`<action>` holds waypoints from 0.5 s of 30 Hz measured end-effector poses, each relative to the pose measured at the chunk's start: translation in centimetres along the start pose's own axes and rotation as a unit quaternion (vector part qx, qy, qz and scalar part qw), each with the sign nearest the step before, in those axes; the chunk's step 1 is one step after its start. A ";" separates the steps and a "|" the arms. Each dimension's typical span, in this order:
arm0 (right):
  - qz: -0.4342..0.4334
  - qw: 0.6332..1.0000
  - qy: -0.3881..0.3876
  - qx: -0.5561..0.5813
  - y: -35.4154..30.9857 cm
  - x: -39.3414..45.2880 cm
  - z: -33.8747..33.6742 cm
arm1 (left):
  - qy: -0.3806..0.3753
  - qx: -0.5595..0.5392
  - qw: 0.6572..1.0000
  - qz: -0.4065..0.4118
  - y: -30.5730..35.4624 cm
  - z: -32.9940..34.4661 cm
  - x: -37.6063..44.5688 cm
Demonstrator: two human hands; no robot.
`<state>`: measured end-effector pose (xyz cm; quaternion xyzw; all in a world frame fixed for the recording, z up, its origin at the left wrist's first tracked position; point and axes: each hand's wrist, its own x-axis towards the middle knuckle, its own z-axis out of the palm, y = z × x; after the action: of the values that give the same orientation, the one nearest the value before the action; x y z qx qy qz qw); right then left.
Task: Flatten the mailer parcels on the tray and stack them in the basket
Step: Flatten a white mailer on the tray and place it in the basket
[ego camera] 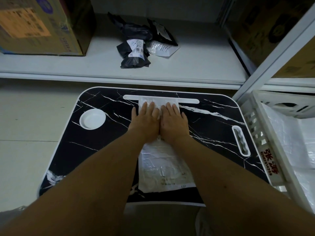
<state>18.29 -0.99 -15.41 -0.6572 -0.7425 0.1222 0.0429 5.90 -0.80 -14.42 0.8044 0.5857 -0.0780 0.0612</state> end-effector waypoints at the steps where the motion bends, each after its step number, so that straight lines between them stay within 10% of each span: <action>1: -0.003 1.000 -0.001 0.002 0.2 0.1 0.0 | -0.009 -0.007 1.000 -0.003 -0.1 0.0 0.0; 15: 0.037 0.996 -0.016 -0.077 -1.8 -0.5 -1.9 | -0.020 0.093 0.987 -0.132 2.2 -1.5 -2.1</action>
<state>17.02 -1.45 -13.08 -0.6837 -0.7254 0.0765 -0.0240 7.44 -3.11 -12.55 0.7203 0.6759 -0.1555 -0.0136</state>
